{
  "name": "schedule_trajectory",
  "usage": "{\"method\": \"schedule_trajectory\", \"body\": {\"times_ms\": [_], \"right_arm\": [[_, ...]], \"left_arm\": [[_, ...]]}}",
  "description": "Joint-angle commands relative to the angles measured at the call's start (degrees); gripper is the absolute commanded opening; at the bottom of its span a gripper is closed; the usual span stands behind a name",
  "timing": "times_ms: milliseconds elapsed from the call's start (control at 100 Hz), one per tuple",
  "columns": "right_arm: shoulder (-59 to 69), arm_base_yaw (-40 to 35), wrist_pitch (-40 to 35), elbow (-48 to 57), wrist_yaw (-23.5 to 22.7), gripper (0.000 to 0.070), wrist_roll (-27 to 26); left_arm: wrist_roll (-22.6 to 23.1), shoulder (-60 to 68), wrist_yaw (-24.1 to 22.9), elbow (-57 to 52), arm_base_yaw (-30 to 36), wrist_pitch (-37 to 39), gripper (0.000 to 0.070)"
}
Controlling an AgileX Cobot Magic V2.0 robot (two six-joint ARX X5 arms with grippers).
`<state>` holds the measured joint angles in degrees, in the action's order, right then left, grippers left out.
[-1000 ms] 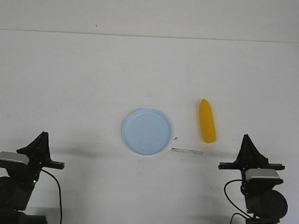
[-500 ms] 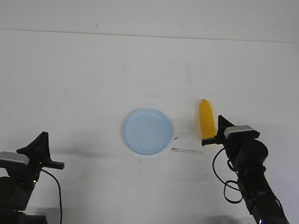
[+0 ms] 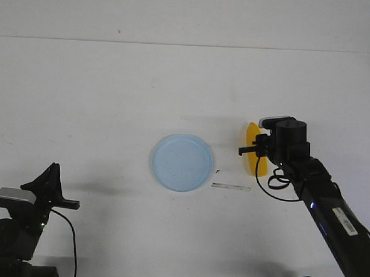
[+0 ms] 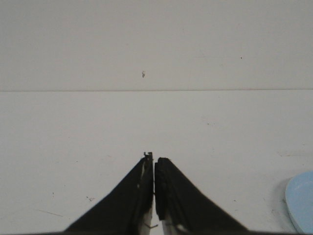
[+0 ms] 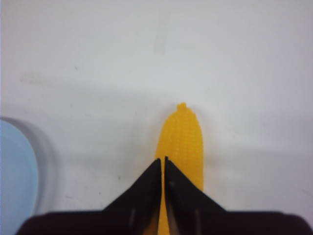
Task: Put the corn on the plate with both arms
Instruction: 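Reach the right gripper forward over the yellow corn, then close the right gripper on the corn and lift it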
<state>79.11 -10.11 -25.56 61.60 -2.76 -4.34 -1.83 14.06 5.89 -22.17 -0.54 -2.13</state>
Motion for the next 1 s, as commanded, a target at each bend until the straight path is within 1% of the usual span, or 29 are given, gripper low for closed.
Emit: {"method": "schedule_trajectory", "body": {"times_ms": [0, 90, 140, 170, 190, 210, 310, 350, 420, 520, 990], "right_arm": [[3.41, -0.15, -4.22, 4.04, 0.22, 0.0010, -3.32], [7.34, -0.17, -9.22, 8.68, 0.22, 0.0020, -6.29], [9.25, -0.17, -11.26, 10.73, 0.22, 0.0050, -7.34], [10.43, -0.17, -12.39, 11.91, 0.22, 0.0093, -7.93], [11.34, -0.17, -13.35, 12.85, 0.22, 0.0138, -8.20], [11.82, -0.17, -13.99, 13.33, 0.22, 0.0169, -8.31], [15.30, -0.17, -17.57, 16.41, 0.26, 0.0385, -8.31], [16.41, -0.17, -18.71, 17.25, 0.37, 0.0447, -8.31], [18.25, -0.17, -19.91, 18.21, 1.20, 0.0519, -8.26], [19.78, -0.15, -20.74, 18.34, 1.70, 0.0567, -8.24], [24.28, 0.00, -21.90, 18.21, 1.68, 0.0566, -7.58]], "left_arm": [[0.72, -0.07, -0.13, -0.57, -0.15, 0.79, 0.0003], [0.72, -0.07, -0.11, -0.57, -0.15, 0.81, 0.0003], [0.72, -0.07, -0.13, -0.57, -0.15, 0.79, 0.0003], [0.72, -0.07, -0.13, -0.57, -0.15, 0.81, 0.0003], [0.72, -0.07, -0.11, -0.57, -0.15, 0.81, 0.0003], [0.72, -0.07, -0.13, -0.57, -0.15, 0.81, 0.0003], [0.72, -0.07, -0.11, -0.57, -0.15, 0.81, 0.0003], [0.72, -0.07, -0.11, -0.57, -0.15, 0.79, 0.0003], [0.72, -0.07, -0.13, -0.57, -0.15, 0.81, 0.0003], [0.72, -0.07, -0.13, -0.57, -0.15, 0.79, 0.0003], [0.72, -0.07, -0.11, -0.57, -0.15, 0.79, 0.0003]]}}
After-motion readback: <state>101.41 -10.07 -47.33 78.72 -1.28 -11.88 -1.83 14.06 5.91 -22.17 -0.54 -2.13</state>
